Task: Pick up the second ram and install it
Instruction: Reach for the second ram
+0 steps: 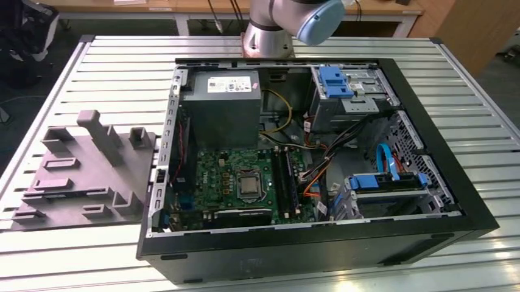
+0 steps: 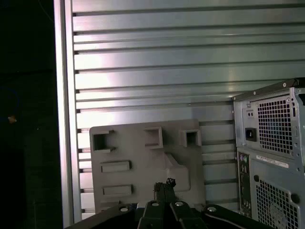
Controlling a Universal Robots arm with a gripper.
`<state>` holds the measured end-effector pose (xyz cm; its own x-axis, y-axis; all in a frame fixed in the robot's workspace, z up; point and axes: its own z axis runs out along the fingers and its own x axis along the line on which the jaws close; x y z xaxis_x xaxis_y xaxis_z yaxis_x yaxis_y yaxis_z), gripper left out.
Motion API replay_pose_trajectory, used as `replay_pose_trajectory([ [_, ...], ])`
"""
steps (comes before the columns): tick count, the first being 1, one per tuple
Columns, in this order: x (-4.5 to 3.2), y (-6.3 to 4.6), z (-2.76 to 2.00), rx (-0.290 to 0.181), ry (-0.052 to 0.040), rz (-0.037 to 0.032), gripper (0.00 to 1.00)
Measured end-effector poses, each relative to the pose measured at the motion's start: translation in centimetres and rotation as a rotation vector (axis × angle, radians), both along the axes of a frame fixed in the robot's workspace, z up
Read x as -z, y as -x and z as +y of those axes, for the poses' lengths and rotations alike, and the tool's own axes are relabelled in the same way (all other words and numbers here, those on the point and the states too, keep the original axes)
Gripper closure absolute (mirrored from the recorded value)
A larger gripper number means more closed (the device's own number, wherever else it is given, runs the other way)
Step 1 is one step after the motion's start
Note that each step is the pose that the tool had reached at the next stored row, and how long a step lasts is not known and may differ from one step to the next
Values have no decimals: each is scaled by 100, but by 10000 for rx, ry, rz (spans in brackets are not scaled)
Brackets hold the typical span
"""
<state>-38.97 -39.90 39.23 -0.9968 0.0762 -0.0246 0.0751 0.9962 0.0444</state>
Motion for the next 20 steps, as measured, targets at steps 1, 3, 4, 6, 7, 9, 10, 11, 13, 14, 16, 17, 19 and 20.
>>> replay_pose_trajectory([
  [1,0,41,0,-1,0,1,90],
  [3,0,152,0,1,1,1,90],
  [4,1,183,0,1,0,0,90],
  [6,1,246,0,0,1,1,90],
  [7,1,279,0,0,1,0,90],
  [9,2,340,0,-1,0,0,90],
  [10,1,372,0,-1,1,1,90],
  [11,2,403,0,0,1,1,90],
  [13,3,468,0,1,0,-1,90],
  [14,2,499,0,1,0,0,90],
  [16,3,562,0,0,0,0,90],
  [17,3,593,0,1,0,0,90],
  [19,3,655,0,0,1,1,90],
  [20,3,686,0,0,1,1,90],
])
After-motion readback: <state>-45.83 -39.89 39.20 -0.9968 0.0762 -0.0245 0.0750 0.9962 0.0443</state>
